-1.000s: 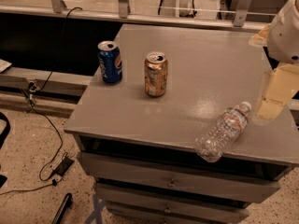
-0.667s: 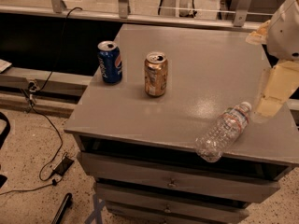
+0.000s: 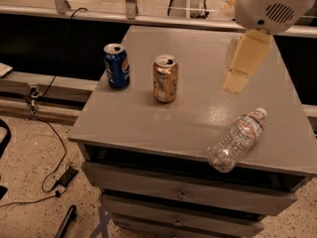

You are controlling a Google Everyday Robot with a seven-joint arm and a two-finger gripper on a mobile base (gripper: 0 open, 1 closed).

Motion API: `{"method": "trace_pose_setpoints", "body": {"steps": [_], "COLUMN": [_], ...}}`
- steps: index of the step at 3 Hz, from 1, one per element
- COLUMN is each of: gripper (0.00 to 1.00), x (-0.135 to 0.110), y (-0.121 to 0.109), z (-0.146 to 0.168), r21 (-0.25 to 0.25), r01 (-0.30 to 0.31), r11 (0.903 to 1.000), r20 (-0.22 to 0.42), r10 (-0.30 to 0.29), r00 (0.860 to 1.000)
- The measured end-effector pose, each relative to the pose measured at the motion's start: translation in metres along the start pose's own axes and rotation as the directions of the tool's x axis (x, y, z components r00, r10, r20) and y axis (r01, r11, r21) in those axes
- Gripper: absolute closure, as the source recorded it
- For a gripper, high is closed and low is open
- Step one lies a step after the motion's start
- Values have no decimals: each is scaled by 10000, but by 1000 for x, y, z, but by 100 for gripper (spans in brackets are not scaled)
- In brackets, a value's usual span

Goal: Pick orange can

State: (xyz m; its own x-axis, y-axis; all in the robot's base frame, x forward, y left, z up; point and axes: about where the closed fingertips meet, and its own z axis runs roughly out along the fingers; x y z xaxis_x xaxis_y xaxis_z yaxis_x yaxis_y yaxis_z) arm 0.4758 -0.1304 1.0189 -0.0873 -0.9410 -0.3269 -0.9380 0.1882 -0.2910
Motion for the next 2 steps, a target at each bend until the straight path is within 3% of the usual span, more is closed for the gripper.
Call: {"method": "trace_pose_setpoints", "body": {"steps": [1,2], "gripper": [0,0], "x": [0,-5], "y": [0,-18], "z": [0,12], "r21": [2,211], "r01": [1,-25], "r11": [10000,9998], "r20": [2,512], "r10": [-1,14], "r00": [10000,9987]}}
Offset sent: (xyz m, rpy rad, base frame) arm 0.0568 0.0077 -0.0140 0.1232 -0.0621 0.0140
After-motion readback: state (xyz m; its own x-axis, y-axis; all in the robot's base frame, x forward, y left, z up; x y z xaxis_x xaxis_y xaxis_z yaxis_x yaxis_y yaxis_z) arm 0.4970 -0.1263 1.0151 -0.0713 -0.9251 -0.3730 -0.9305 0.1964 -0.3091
